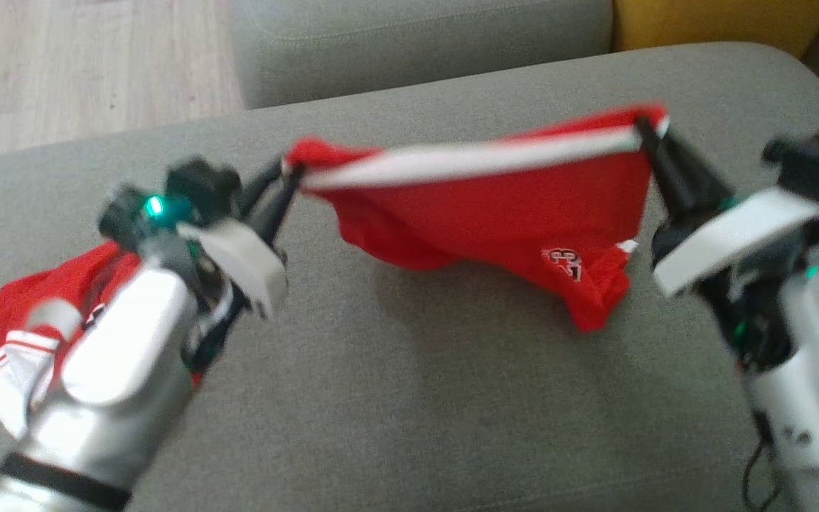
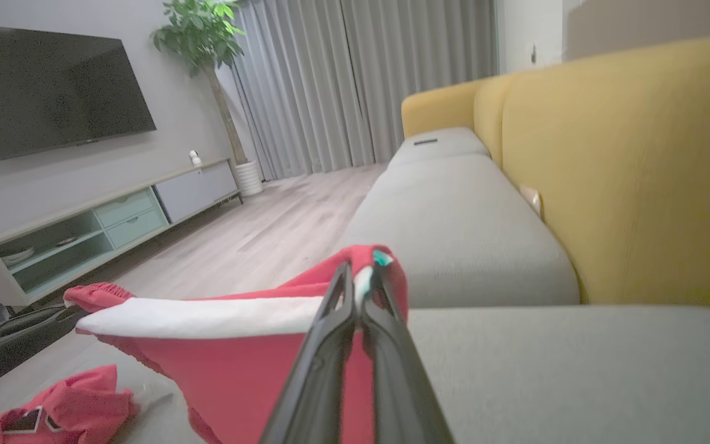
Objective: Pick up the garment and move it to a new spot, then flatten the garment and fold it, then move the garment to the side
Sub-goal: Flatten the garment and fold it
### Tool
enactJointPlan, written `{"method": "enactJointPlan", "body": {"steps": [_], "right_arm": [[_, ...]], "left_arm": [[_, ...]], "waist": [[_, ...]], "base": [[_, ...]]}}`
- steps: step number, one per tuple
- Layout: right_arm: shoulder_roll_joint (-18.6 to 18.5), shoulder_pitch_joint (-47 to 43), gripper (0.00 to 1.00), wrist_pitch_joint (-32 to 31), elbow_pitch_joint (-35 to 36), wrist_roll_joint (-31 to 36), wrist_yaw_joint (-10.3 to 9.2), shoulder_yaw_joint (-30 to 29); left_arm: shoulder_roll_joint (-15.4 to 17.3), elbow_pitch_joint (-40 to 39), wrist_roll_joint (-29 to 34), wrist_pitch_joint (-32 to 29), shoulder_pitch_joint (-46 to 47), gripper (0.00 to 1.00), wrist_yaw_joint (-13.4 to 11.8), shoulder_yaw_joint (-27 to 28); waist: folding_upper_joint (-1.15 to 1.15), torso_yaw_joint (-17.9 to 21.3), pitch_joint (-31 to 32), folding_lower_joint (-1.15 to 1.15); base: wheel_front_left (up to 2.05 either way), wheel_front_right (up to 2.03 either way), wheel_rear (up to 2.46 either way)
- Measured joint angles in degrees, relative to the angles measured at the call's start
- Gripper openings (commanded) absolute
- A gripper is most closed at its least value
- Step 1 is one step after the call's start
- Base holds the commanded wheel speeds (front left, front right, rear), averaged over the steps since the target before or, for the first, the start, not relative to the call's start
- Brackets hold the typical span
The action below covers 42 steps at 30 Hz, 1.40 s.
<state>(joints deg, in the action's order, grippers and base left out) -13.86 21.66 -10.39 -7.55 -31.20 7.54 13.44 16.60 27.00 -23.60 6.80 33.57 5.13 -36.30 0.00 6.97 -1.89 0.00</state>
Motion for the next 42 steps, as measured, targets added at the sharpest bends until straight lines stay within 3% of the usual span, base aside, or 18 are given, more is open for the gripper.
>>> {"method": "enactJointPlan", "body": {"steps": [11, 21, 26, 30, 34, 42], "right_arm": [[-1.18, 13.89, 0.0, -4.27, 3.02, 1.55, 0.0, -3.02], [-1.08, 6.22, 0.0, -10.29, 8.55, 4.48, 0.0, -5.77], [-0.8, 7.71, 0.0, -11.9, 8.72, 5.33, 0.0, -7.76], [-1.15, 16.43, 0.0, -11.88, 4.1, 7.13, 0.0, -7.68], [-1.49, 30.88, 0.0, -8.33, -5.17, 9.37, 0.0, -5.5], [-1.12, 55.64, 0.0, 11.55, -25.37, 15.78, 0.01, -3.93]], "left_arm": [[1.59, -4.24, -3.56, -4.27, 11.11, 0.0, 0.36, 3.98], [3.85, -13.18, -8.34, -12.81, 3.07, 0.0, -0.42, 3.46], [5.53, -15.74, -8.31, -15.55, 4.68, 0.0, -0.38, 3.38], [5.61, -13.89, -7.99, -18.33, 12.77, 0.0, 0.6, 3.03], [5.57, -7.79, -6.04, -18.4, 25.93, 0.0, 1.89, 2.14], [0.57, 8.94, -1.56, -5.54, 48.87, 0.0, 1.7, 4.94]], "waist": [[0.0, -0.99, 2.43, 0.0], [0.0, -2.26, 1.3, 0.0], [0.0, -2.38, -1.72, 0.0], [0.0, -2.32, -6.46, 0.0], [0.0, -1.95, -12.32, 0.02], [0.0, -1.04, -22.57, 0.03]], "base": [[0.0, 0.0, 0.0], [0.0, 0.0, 0.0], [0.0, 0.0, 0.0], [0.0, 0.0, 0.0], [0.0, 0.0, 0.0], [0.0, 0.0, 0.0]]}}
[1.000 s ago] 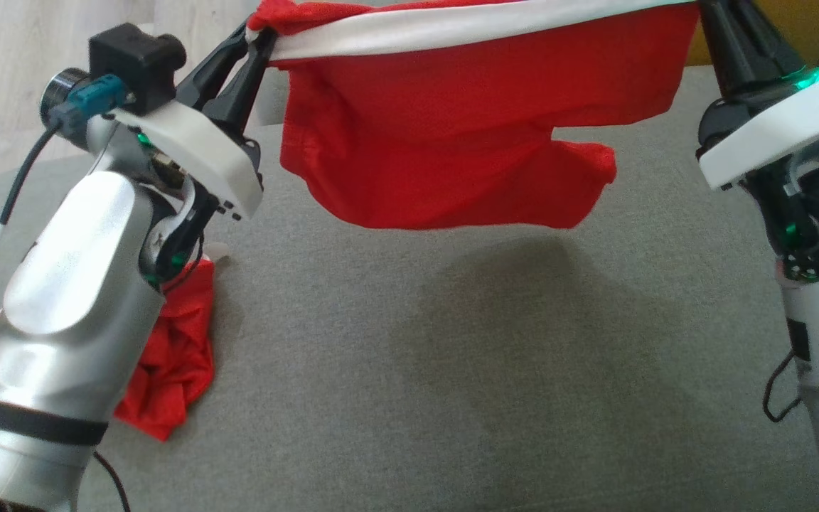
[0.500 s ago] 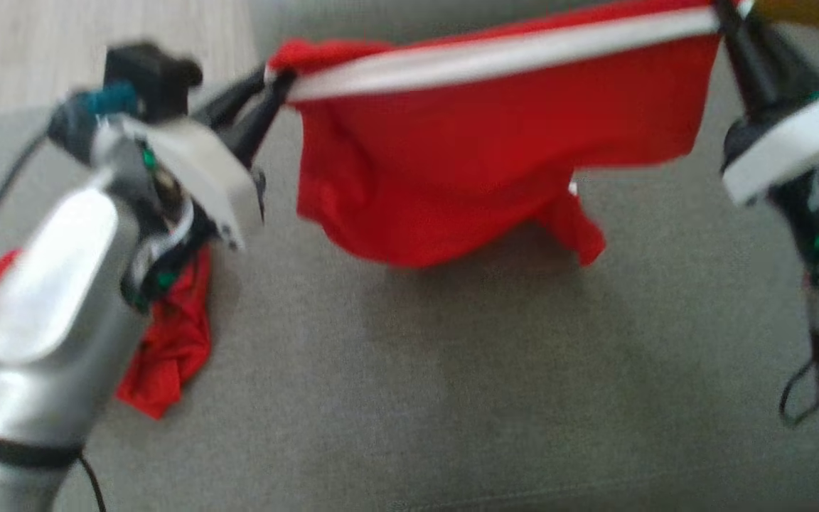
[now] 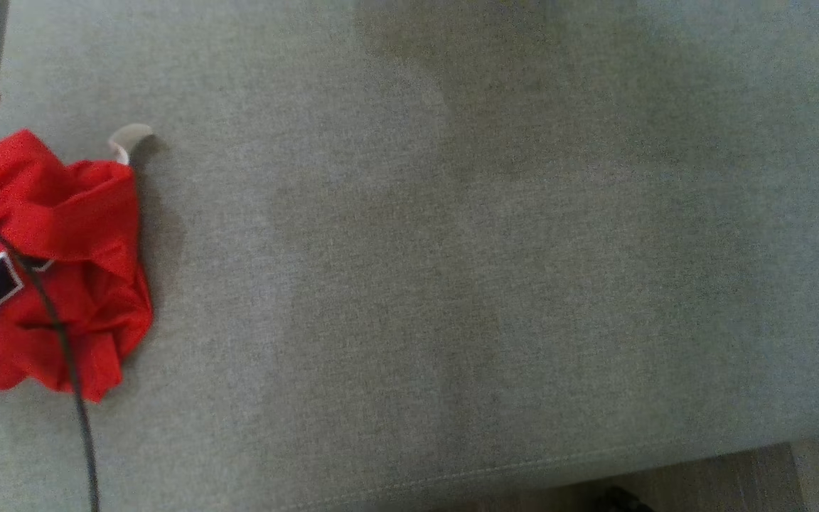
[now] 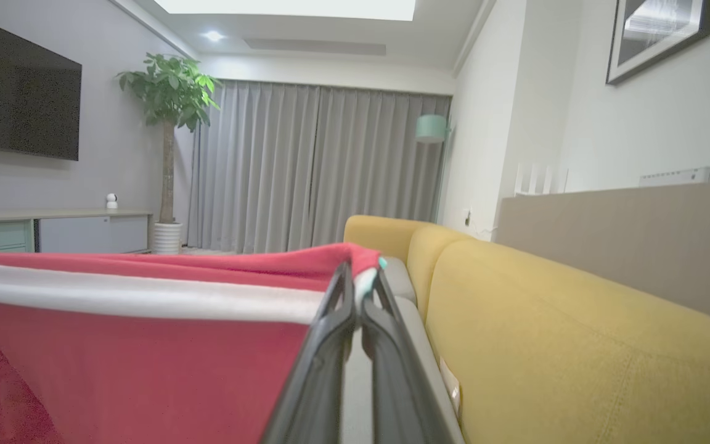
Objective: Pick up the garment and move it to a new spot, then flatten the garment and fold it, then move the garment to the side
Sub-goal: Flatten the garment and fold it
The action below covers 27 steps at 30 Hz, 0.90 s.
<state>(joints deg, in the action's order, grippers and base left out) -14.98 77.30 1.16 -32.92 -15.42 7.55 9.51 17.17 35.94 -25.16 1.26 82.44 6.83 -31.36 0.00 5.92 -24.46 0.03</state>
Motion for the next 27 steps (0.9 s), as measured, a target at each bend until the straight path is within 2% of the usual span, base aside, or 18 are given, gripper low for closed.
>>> {"method": "enactJointPlan", "body": {"steps": [3, 6, 11, 16, 21, 23, 24, 27], "right_arm": [[0.44, 2.92, 0.0, 6.38, -6.09, 1.0, 0.01, 0.59], [1.0, 2.88, 0.0, 10.07, -12.02, 1.01, 0.01, 1.38], [1.27, -0.8, 0.0, 11.46, -19.13, -0.78, 0.01, 5.3], [0.59, -9.7, 0.0, 9.65, -24.47, -4.21, 0.01, 13.22], [-2.8, -15.63, 0.0, 6.15, -23.95, -9.96, 0.01, 21.94], [-4.87, -17.4, 0.0, 4.65, -22.4, -12.59, 0.01, 25.24], [-6.93, -19.39, 0.0, 2.81, -20.38, -14.89, 0.01, 28.92], [-9.95, -22.82, 0.0, 0.97, -16.89, -18.81, 0.01, 33.34]], "left_arm": [[-2.37, 5.45, 0.63, 5.38, 2.62, 0.0, -0.12, 0.45], [-4.56, 10.24, 0.8, 9.05, 1.99, 0.0, 0.07, -0.13], [-6.75, 15.4, 0.78, 11.72, -2.04, 0.0, 0.32, -3.63], [-8.05, 18.42, 0.16, 12.49, -13.04, 0.0, 0.74, -9.23], [-7.75, 17.71, -2.99, 12.98, -22.53, 0.0, 0.74, -16.53], [-7.21, 16.78, -4.05, 12.98, -25.23, 0.0, 0.75, -19.46], [-6.45, 15.74, -5.25, 13.02, -27.5, 0.0, 0.75, -21.51], [-5.2, 14.23, -6.53, 13.04, -29.99, 0.0, 0.75, -23.61]], "waist": [[0.0, 0.3, -1.63, 0.0], [0.0, 0.22, -1.55, -0.02], [0.0, -0.24, -1.14, -0.03], [0.0, -0.94, 0.07, -0.03], [0.0, -1.4, 2.4, -0.03], [0.0, -1.67, 3.55, -0.03], [0.0, -1.88, 4.85, -0.03], [-0.01, -2.19, 6.85, -0.03]], "base": [[0.0, 0.0, 0.0], [0.0, 0.0, 0.0], [0.0, 0.0, 0.0], [0.0, 0.0, 0.0], [0.0, 0.0, 0.0], [0.0, 0.0, 0.0], [0.0, 0.0, 0.0], [0.0, 0.0, 0.0]]}}
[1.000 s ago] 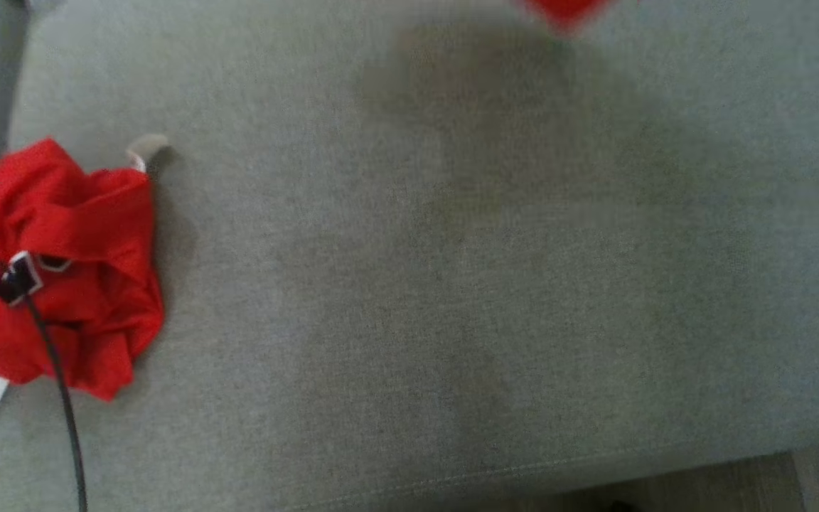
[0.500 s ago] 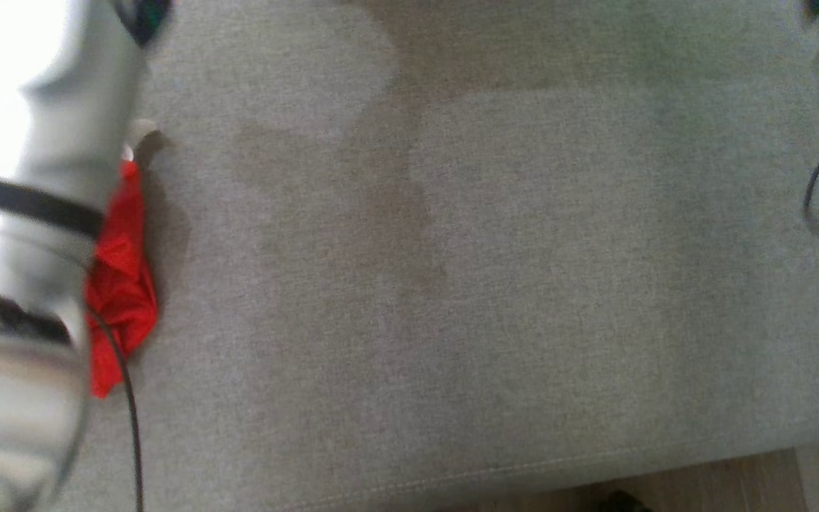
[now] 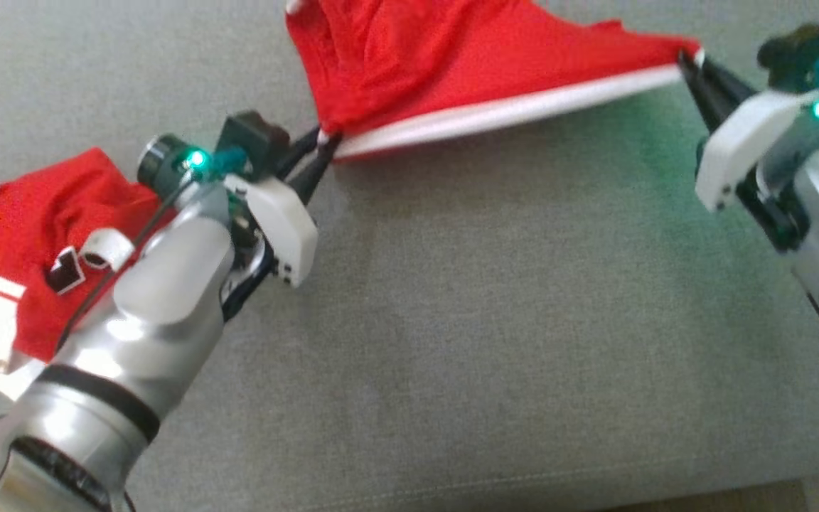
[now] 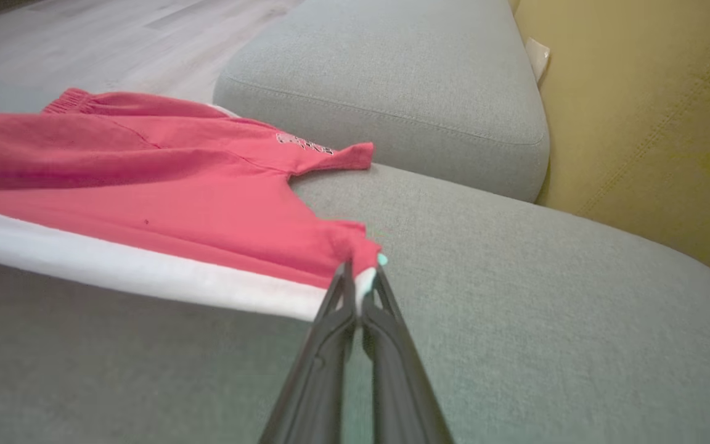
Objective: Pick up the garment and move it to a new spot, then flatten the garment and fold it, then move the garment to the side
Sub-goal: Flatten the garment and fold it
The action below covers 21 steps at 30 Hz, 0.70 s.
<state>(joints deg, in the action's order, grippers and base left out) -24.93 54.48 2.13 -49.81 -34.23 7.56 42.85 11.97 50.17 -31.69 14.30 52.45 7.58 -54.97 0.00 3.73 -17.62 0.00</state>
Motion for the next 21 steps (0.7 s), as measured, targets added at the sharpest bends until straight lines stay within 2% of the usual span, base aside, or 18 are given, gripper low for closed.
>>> {"method": "enactJointPlan", "body": {"steps": [6, 11, 21], "right_arm": [[-5.8, -5.0, 0.0, -3.31, 5.92, -6.56, 0.0, 5.89], [-9.49, -8.89, 0.0, -5.67, 10.06, -10.61, 0.0, 8.93], [-15.17, -17.78, 0.0, -8.55, 17.1, -15.96, 0.0, 10.6]], "left_arm": [[1.49, -2.8, -1.25, 0.01, -4.41, 0.0, 0.04, -3.47], [2.38, -5.78, -1.82, 0.01, -8.18, 0.0, 0.07, -3.59], [4.34, -12.48, -2.78, 0.0, -17.13, 0.0, -0.87, -4.22]], "waist": [[0.0, -0.42, 4.08, 0.0], [0.0, -0.39, 7.53, 0.0], [0.0, 0.06, 13.26, 0.0]], "base": [[0.0, 0.0, 0.0], [0.0, 0.0, 0.0], [0.0, 0.0, 0.0]]}}
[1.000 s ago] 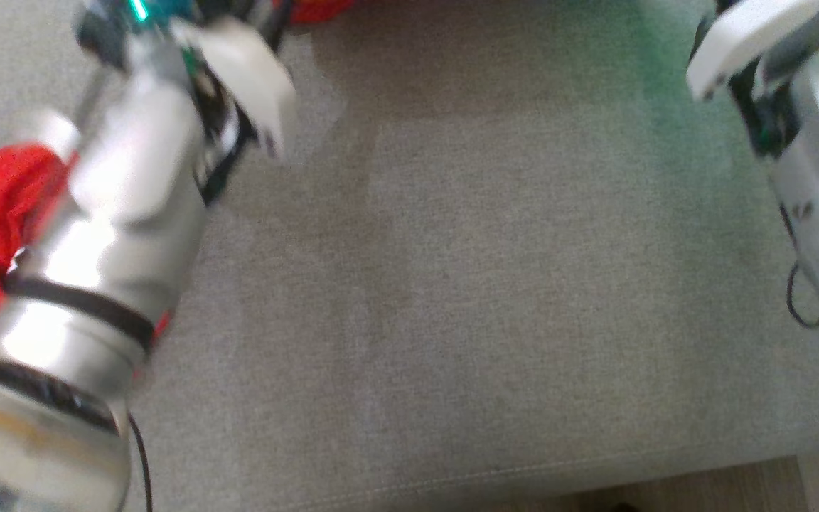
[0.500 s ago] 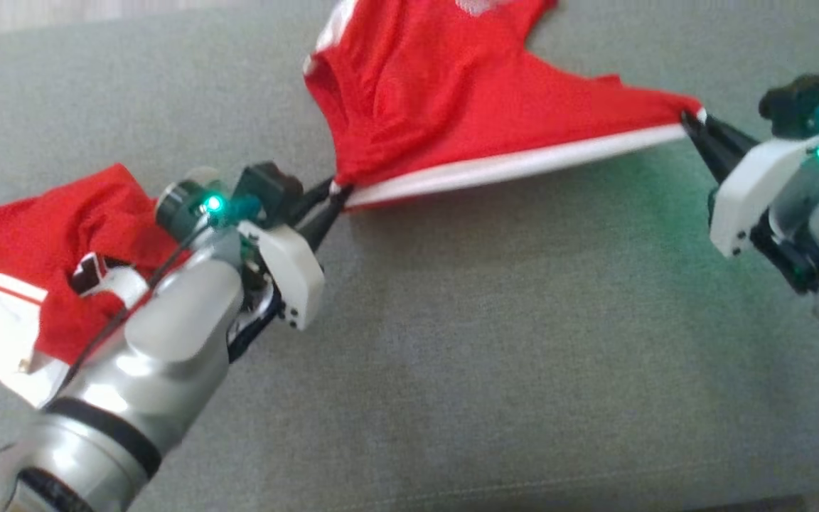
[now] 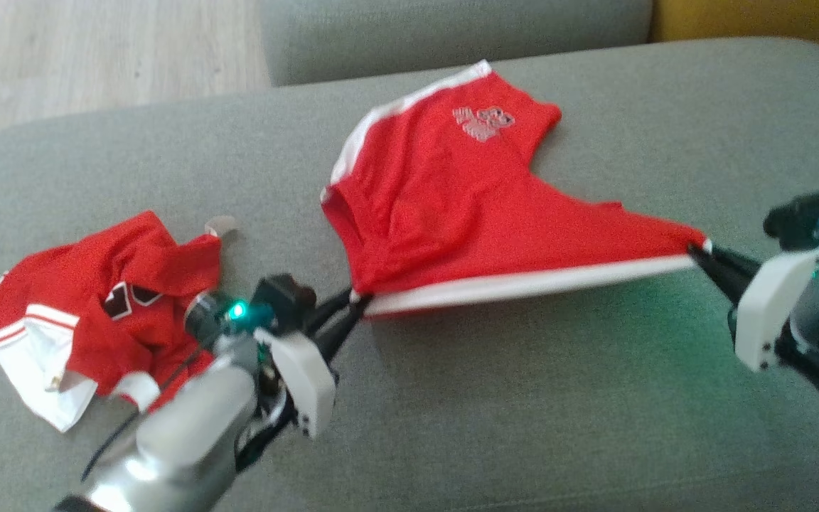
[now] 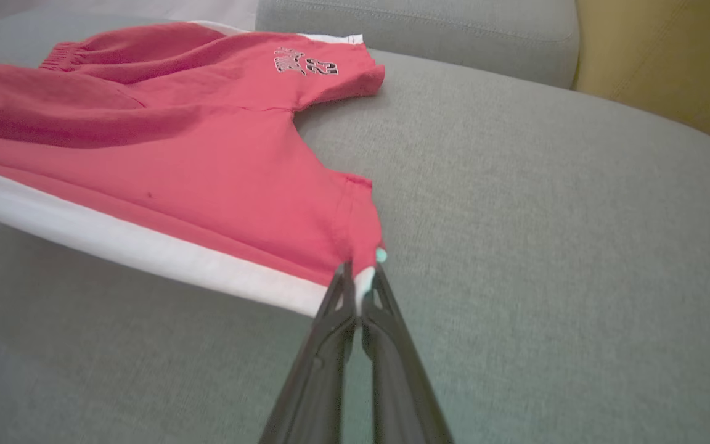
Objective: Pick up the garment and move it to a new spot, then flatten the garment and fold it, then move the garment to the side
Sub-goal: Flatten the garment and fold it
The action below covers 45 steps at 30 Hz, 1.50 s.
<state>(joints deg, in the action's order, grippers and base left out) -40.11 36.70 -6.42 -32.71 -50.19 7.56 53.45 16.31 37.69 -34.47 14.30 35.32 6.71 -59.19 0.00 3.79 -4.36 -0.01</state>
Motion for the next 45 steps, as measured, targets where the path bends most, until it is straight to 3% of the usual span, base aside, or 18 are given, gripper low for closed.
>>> {"method": "enactJointPlan", "body": {"steps": [6, 11, 18, 24, 31, 45], "right_arm": [[-3.23, -6.76, 0.0, -1.74, 5.13, -1.29, 0.0, -0.6], [-5.68, -12.08, 0.0, -3.35, 10.26, -1.74, 0.0, -5.05], [-5.25, -11.3, 0.0, -4.97, 12.3, 2.71, 0.0, -12.06], [-3.55, -4.62, 0.0, -7.91, 12.81, 7.83, 0.0, -16.93], [-2.85, 5.54, 0.0, -11.37, 11.94, 12.32, 0.0, -18.09], [-2.26, 23.88, 0.0, -14.1, 3.27, 15.57, 0.0, -7.65]], "left_arm": [[2.47, -6.93, -1.09, -1.31, -6.48, 0.0, -1.98, -1.52], [5.26, -15.05, -1.8, -4.15, -10.37, 0.0, -4.82, -2.31], [6.06, -20.13, -2.0, -5.7, -9.16, 0.0, -6.94, -1.18], [5.79, -21.48, -2.01, -6.5, -3.76, 0.0, -7.32, 0.71], [3.27, -20.27, -2.88, -6.75, 2.83, 0.0, -7.16, 2.54], [-2.16, -10.93, -1.56, -7.06, 13.71, 0.0, -3.64, 2.38]], "waist": [[0.0, 0.08, 3.18, 0.0], [0.0, -0.03, 3.47, 0.0], [0.0, -0.88, 0.53, 0.0], [0.0, -2.35, -3.09, 0.0], [0.0, -4.91, -8.27, 0.01], [0.0, -11.25, -18.02, 0.02]], "base": [[0.0, 0.0, 0.0], [0.0, 0.0, 0.0], [0.0, 0.0, 0.0], [0.0, 0.0, 0.0], [0.0, 0.0, 0.0], [0.0, 0.0, 0.0]]}}
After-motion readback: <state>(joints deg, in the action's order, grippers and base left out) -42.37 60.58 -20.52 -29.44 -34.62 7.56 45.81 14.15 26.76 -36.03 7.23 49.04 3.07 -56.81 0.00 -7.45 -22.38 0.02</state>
